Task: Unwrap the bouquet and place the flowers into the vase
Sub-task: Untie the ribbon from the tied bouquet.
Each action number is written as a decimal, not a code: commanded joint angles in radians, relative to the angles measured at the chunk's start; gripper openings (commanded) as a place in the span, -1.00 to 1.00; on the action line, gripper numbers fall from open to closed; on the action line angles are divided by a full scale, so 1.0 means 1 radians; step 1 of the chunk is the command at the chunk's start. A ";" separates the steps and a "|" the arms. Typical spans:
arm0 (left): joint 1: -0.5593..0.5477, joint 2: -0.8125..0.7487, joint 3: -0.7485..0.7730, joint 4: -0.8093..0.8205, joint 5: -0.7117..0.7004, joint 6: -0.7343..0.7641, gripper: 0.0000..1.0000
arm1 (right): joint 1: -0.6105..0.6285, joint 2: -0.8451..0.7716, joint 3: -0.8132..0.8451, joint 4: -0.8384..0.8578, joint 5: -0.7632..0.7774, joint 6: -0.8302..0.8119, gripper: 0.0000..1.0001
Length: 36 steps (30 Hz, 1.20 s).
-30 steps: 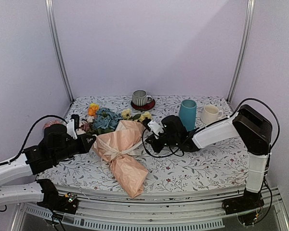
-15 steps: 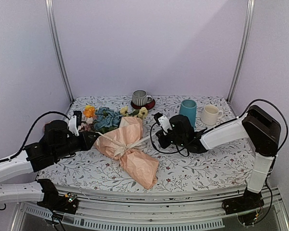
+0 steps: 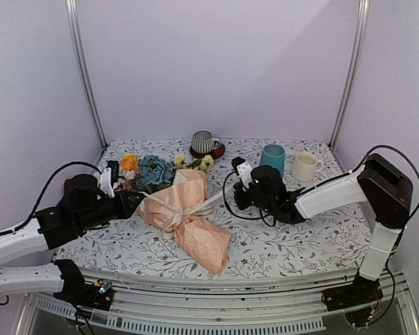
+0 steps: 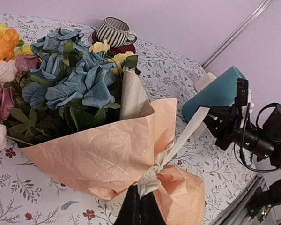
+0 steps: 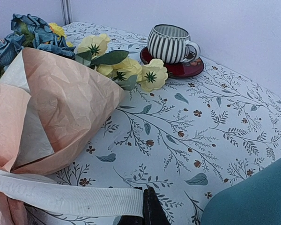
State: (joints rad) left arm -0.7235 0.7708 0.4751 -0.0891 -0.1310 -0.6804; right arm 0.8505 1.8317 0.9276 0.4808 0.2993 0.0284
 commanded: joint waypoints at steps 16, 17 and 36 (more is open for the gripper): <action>0.018 -0.103 -0.013 -0.094 -0.108 -0.020 -1.00 | -0.007 -0.082 -0.079 0.102 0.153 0.024 -0.96; 0.018 -0.110 -0.014 -0.096 -0.111 -0.023 -1.00 | -0.007 -0.086 -0.084 0.107 0.161 0.026 -0.96; 0.020 -0.128 0.026 -0.082 -0.086 0.023 -1.00 | -0.022 -0.138 -0.140 0.151 0.247 0.058 -0.96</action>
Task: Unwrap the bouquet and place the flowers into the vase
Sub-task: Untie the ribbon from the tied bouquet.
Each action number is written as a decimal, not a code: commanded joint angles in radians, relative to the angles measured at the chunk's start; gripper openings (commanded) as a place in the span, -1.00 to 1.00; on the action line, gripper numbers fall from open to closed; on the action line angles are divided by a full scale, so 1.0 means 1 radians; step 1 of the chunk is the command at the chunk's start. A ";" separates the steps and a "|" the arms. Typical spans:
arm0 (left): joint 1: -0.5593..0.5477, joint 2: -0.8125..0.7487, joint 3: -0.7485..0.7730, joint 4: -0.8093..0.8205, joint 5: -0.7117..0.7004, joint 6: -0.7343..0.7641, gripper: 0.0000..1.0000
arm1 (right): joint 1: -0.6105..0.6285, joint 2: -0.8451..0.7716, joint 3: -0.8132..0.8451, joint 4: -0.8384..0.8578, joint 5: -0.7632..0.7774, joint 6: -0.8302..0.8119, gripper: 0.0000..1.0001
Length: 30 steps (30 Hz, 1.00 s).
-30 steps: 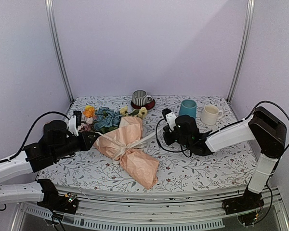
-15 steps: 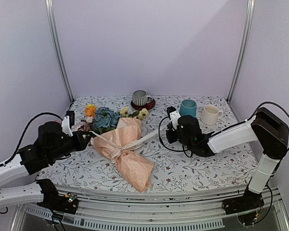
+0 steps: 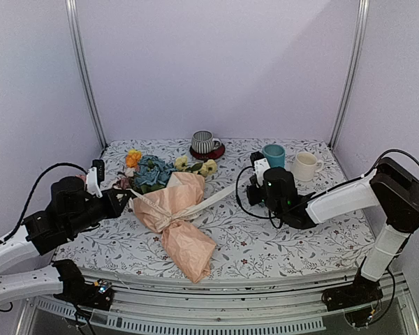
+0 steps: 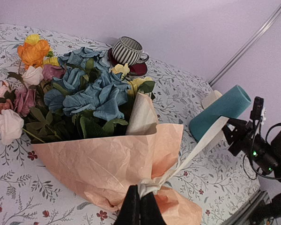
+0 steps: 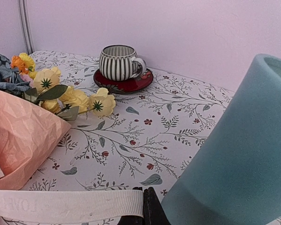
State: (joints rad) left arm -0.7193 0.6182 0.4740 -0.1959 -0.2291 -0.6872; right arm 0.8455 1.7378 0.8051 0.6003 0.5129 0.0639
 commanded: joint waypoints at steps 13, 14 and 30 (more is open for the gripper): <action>0.015 0.183 0.216 0.029 0.062 0.152 -1.00 | -0.032 -0.076 -0.054 0.049 0.046 0.028 -0.96; 0.015 0.192 0.233 0.031 0.064 0.161 -1.00 | -0.034 -0.075 -0.054 0.049 0.045 0.031 -0.96; 0.015 0.321 0.463 0.012 0.101 0.271 -1.00 | -0.076 -0.109 -0.082 0.047 0.033 0.060 -0.96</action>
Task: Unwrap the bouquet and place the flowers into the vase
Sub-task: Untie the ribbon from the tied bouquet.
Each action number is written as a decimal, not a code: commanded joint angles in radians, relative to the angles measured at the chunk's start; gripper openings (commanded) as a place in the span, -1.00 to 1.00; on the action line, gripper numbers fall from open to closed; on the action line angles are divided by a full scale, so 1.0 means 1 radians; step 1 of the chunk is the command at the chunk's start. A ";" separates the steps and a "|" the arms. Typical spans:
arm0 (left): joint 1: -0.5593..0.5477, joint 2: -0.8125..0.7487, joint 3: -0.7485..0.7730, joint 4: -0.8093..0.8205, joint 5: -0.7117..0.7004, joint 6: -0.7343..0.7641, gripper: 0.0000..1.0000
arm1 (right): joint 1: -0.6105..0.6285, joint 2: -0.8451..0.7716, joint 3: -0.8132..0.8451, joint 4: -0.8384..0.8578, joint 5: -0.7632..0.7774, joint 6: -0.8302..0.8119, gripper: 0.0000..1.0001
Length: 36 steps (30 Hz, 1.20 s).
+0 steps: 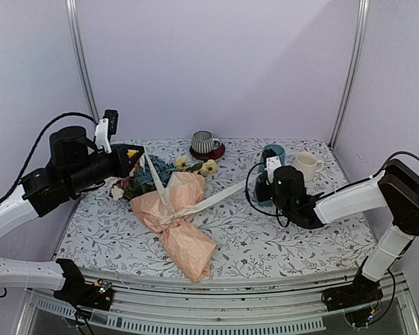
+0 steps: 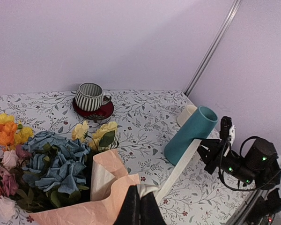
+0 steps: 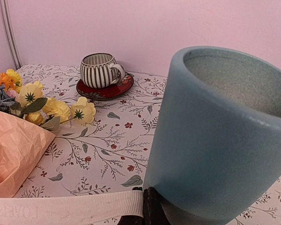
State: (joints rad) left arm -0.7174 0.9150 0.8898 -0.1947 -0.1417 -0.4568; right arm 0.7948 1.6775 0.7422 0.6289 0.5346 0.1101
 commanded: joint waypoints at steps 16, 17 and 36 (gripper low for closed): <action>0.014 -0.031 0.108 -0.083 -0.055 0.069 -1.00 | -0.086 -0.118 -0.067 0.020 0.004 0.042 -0.96; 0.013 -0.036 0.110 -0.088 -0.059 0.069 -1.00 | -0.089 -0.119 -0.070 0.019 0.004 0.043 -0.96; 0.013 -0.119 0.137 -0.192 -0.158 0.087 -1.00 | -0.151 -0.223 -0.126 0.026 0.036 0.031 -0.96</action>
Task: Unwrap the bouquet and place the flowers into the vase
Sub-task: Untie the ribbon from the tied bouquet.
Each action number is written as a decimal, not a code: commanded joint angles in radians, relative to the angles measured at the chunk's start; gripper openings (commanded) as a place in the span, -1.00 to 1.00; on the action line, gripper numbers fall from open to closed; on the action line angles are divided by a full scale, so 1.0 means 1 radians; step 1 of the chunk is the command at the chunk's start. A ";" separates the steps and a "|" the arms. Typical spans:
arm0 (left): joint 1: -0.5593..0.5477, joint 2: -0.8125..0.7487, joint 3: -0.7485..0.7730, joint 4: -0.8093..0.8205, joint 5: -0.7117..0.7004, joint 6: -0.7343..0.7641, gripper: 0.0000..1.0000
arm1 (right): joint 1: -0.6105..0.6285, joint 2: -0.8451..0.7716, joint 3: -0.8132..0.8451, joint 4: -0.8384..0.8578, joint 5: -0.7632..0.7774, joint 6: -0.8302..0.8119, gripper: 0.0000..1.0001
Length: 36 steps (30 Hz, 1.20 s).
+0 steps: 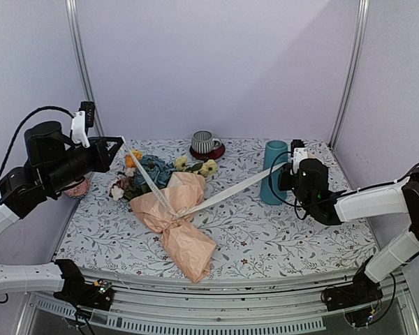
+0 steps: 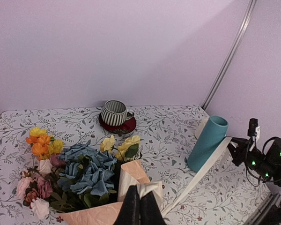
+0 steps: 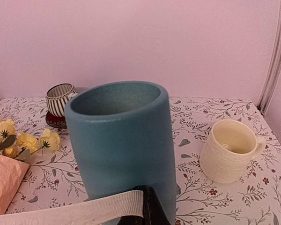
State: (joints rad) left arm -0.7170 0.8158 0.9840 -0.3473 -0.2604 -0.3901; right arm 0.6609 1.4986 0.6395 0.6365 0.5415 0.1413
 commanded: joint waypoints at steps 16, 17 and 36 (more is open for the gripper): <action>0.014 -0.072 0.130 -0.158 -0.177 0.027 -1.00 | -0.053 -0.138 -0.083 0.046 0.094 -0.006 -0.96; 0.013 -0.074 0.136 -0.167 -0.190 0.027 -1.00 | -0.054 -0.140 -0.084 0.047 0.101 -0.008 -0.96; 0.013 -0.253 0.100 -0.396 -0.497 -0.139 -1.00 | -0.062 -0.188 -0.165 0.142 0.216 0.021 -0.96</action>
State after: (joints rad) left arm -0.7155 0.5972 1.1320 -0.6495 -0.6777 -0.4408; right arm 0.6052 1.3285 0.4866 0.7311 0.7288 0.1467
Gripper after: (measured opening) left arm 0.007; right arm 0.023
